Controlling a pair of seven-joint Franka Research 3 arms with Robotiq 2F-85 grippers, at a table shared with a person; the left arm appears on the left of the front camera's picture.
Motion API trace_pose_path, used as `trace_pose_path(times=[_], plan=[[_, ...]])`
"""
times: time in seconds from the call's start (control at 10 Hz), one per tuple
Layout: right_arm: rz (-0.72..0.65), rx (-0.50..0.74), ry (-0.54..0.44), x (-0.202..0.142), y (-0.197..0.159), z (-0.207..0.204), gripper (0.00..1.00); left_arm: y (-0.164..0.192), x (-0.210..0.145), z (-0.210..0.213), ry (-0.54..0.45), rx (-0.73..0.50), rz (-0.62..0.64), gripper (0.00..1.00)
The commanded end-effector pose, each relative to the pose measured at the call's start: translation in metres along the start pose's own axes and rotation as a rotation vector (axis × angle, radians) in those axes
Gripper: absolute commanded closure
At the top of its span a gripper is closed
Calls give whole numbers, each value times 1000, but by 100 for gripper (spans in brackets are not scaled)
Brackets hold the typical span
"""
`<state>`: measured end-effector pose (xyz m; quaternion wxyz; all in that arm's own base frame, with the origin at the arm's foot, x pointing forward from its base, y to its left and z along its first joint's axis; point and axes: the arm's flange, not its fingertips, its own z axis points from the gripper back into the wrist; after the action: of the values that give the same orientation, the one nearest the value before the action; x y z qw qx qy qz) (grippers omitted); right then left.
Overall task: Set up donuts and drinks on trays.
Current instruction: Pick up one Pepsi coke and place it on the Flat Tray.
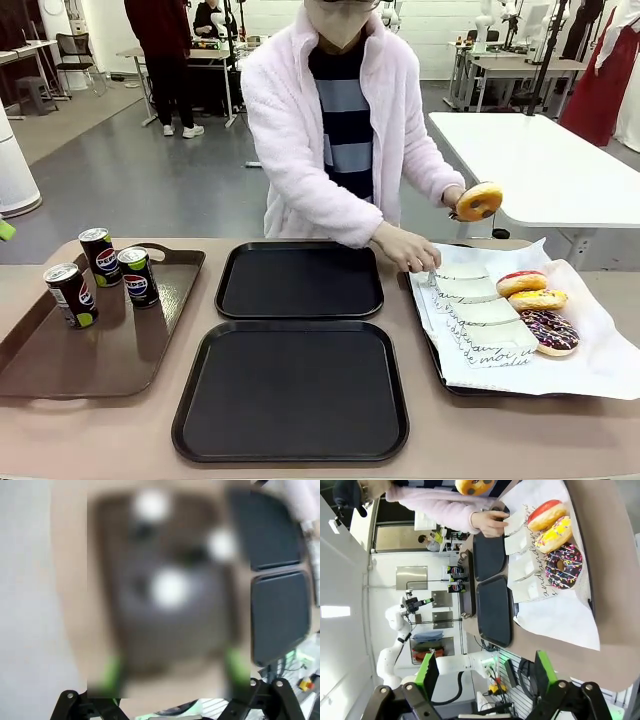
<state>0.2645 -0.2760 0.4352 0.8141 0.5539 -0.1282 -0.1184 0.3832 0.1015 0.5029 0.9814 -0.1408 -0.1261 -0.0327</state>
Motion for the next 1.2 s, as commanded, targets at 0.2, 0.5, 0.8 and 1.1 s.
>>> trace_pose_path(times=[0.2, 0.5, 0.8, 1.1], plan=[[5, 16, -7, 0, 1, 1, 0, -45, 39, -39, 151, 175, 18, 0], [5, 16, -7, 0, 1, 1, 0, -55, 56, -76, 195, 250, 19, 0], [5, 16, -7, 0, 1, 1, 0, -56, 46, -73, 190, 203, 3, 0], [5, 16, -7, 0, 1, 1, 0, -56, 46, -73, 190, 203, 3, 0]])
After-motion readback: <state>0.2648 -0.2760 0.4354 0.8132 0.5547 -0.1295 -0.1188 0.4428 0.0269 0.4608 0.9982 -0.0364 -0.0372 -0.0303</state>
